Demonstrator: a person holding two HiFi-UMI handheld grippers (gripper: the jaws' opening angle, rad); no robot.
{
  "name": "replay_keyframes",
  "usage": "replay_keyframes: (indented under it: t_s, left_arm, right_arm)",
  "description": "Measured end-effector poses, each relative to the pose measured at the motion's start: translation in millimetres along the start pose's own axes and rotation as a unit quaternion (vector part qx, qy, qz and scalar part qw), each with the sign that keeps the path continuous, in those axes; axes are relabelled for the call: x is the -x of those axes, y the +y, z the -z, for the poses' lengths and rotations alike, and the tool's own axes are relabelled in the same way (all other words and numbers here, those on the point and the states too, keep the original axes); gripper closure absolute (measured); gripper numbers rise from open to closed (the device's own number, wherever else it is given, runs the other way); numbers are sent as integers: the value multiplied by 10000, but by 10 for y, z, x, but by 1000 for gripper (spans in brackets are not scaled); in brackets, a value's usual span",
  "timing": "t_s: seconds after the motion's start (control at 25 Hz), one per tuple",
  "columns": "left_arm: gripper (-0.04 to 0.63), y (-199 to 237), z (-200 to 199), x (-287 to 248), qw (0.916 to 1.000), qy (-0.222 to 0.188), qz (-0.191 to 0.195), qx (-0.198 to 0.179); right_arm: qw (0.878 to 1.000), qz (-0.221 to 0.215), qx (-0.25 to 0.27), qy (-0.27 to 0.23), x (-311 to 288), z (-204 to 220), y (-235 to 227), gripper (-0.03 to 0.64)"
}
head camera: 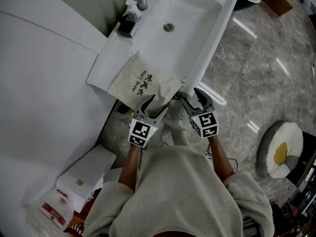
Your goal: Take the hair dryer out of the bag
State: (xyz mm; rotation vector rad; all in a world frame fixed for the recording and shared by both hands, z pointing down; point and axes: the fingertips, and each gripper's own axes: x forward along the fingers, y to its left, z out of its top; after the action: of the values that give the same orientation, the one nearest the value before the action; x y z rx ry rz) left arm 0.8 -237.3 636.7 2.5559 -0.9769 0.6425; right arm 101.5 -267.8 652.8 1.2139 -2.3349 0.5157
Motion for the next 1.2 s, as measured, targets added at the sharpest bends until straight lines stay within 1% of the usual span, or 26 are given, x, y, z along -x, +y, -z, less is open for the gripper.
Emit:
replay_keyframes:
  t_s: [0.08,0.2,0.24,0.4,0.52,0.64,0.68,0.8,0.88,0.96,1.2]
  left_arm:
    - [348,-52,65,-33,9997,155,16,-183]
    - [348,-121,157,-126,9969,459,45,-632]
    - [350,-127,176,-158,9963,513,45,-690]
    - [350,-67,224,-245,9959,599,-45,-681]
    - [356,-20,257,-288,9941,729,-98,-802]
    - [407,45,291,-317,9919,828,-217,-942]
    - [414,64,302,-325,9915,848,-240,-958]
    - [471,115,303,-329,9917,849,-295,-915]
    - [528,155,275,-315,9926,803,-312,-854]
    - [557,187,233,-295,9938,743,-294,-776]
    - [565,256,19,-203,9980,448,-221,-377]
  right_arm:
    - [10000,-4,4,5,19,26,-19,356]
    - [10000,-18,33,-7,38,44,-35,356]
    - [10000,-23,39,-8,43,52,-34,356]
    - [10000,-44,29,8,77,81,-7,356]
    - [10000,-29,-10,7,102,100,-3,356]
    - [10000,-23,-37,38,101,138,11,356]
    - [10000,-25,-42,43,98,147,16,356]
    - [10000,-27,-42,60,96,166,29,356]
    - [10000,-19,-41,58,95,162,34,356]
    - [10000,-22,-35,59,89,152,44,356]
    - [9999,-145,11,46,35,96,141,356]
